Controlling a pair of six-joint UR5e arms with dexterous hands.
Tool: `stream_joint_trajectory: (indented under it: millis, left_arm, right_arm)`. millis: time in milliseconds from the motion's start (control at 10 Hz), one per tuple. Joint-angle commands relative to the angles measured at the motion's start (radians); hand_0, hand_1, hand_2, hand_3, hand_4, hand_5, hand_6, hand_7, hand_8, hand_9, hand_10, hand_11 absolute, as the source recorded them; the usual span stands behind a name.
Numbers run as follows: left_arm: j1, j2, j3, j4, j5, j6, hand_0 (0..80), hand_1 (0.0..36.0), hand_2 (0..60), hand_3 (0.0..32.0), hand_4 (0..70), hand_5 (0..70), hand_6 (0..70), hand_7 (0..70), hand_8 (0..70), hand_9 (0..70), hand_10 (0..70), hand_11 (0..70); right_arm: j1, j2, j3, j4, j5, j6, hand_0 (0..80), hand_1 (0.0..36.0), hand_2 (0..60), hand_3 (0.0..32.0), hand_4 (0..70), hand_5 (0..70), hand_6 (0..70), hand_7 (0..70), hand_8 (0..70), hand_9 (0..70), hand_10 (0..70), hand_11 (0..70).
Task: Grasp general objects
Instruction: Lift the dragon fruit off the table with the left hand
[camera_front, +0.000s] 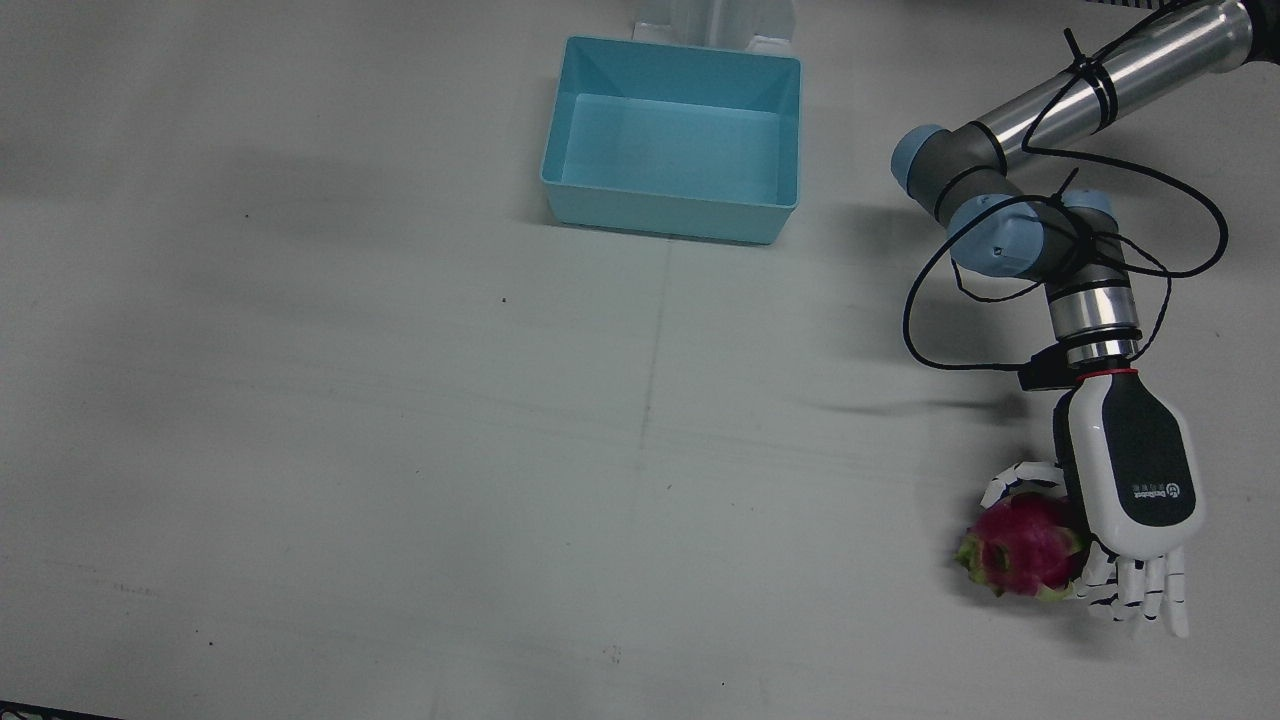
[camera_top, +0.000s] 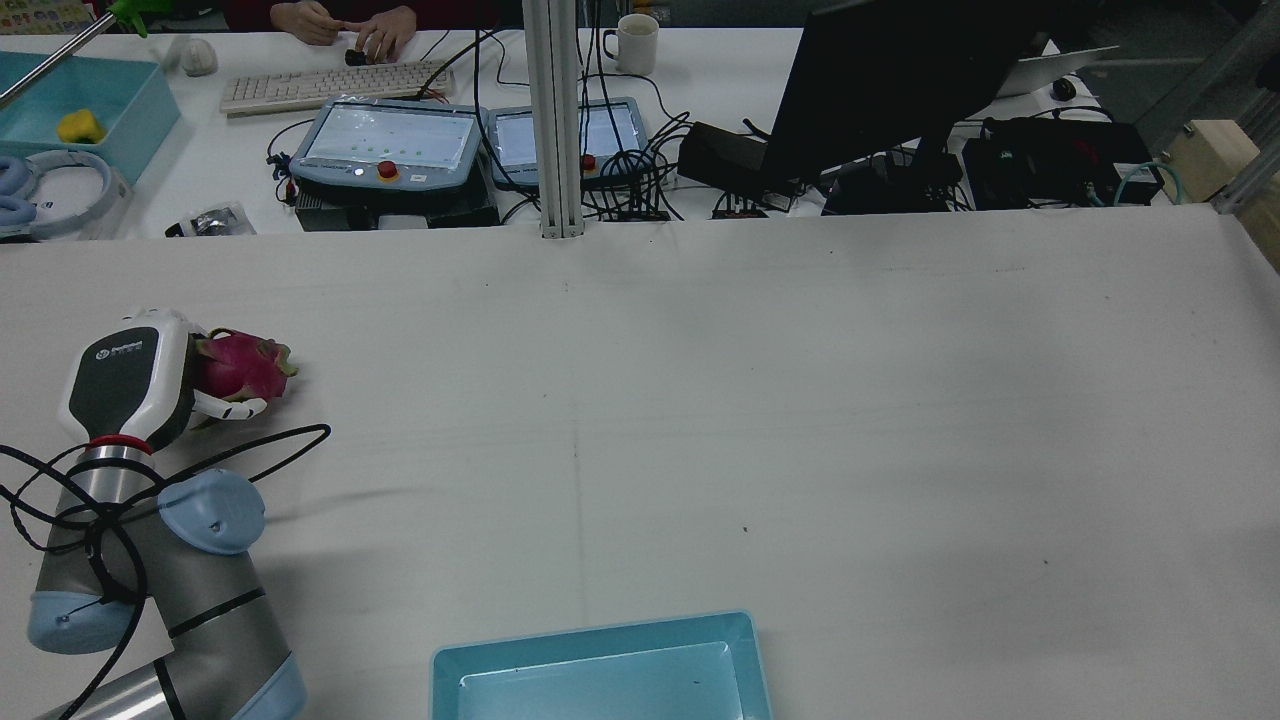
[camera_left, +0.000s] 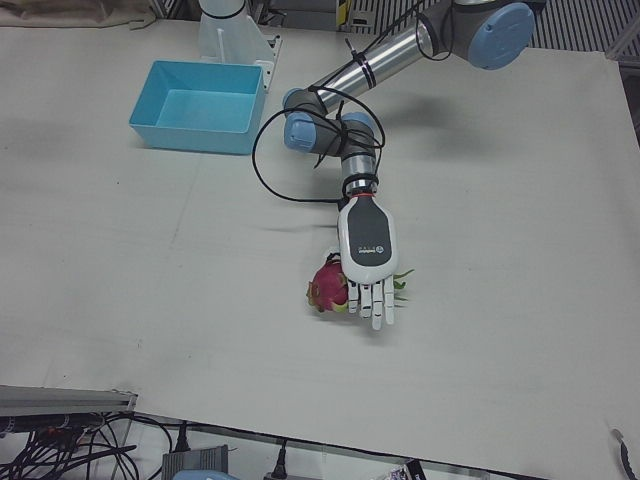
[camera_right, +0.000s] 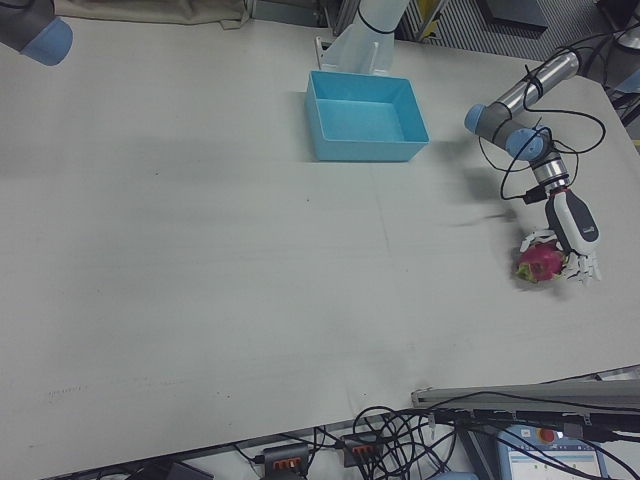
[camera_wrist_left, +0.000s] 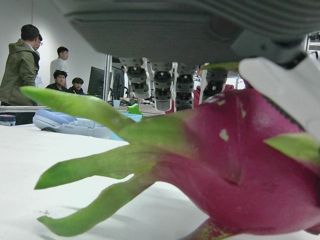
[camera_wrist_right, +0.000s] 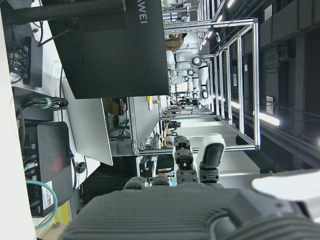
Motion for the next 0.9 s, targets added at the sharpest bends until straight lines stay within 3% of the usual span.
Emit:
stream_joint_trajectory:
  millis: [0,200,500,700,800]
  left_arm:
    - [-0.007,-0.001,-0.127,0.137,-0.001,-0.145,47.1,9.7,26.6,0.0,70.0,54.9,20.7,39.4,19.3,15.0,8.7,11.6]
    - [-0.014,-0.004,-0.237,0.241,-0.001,-0.239,46.3,8.6,24.1,0.0,70.0,52.4,19.0,37.3,18.2,13.3,8.6,11.3]
    - [-0.021,-0.028,-0.441,0.323,0.002,-0.283,45.3,6.5,21.6,0.0,70.0,52.9,18.6,35.5,18.3,12.2,9.4,12.4]
    - [-0.008,-0.028,-0.47,0.329,0.006,-0.448,46.5,7.7,18.7,0.0,70.0,57.6,19.5,34.4,17.9,16.5,13.2,18.3]
    - [0.0,-0.027,-0.48,0.326,0.01,-0.518,46.2,6.8,14.9,0.0,67.5,56.4,19.5,34.7,16.8,16.6,14.5,20.2]
  right_arm:
    - [0.0,0.0,0.001,0.0,0.0,0.0,0.0,0.0,0.0,0.0,0.0,0.0,0.0,0.0,0.0,0.0,0.0,0.0]
    - [0.0,0.0,0.001,0.0,0.0,0.0,0.0,0.0,0.0,0.0,0.0,0.0,0.0,0.0,0.0,0.0,0.0,0.0]
    - [0.0,0.002,0.001,0.0,0.0,0.0,0.0,0.0,0.0,0.0,0.0,0.0,0.0,0.0,0.0,0.0,0.0,0.0]
    - [0.0,0.0,0.001,0.0,0.0,0.0,0.0,0.0,0.0,0.0,0.0,0.0,0.0,0.0,0.0,0.0,0.0,0.0]
    - [0.0,0.0,0.001,0.0,0.0,0.0,0.0,0.0,0.0,0.0,0.0,0.0,0.0,0.0,0.0,0.0,0.0,0.0]
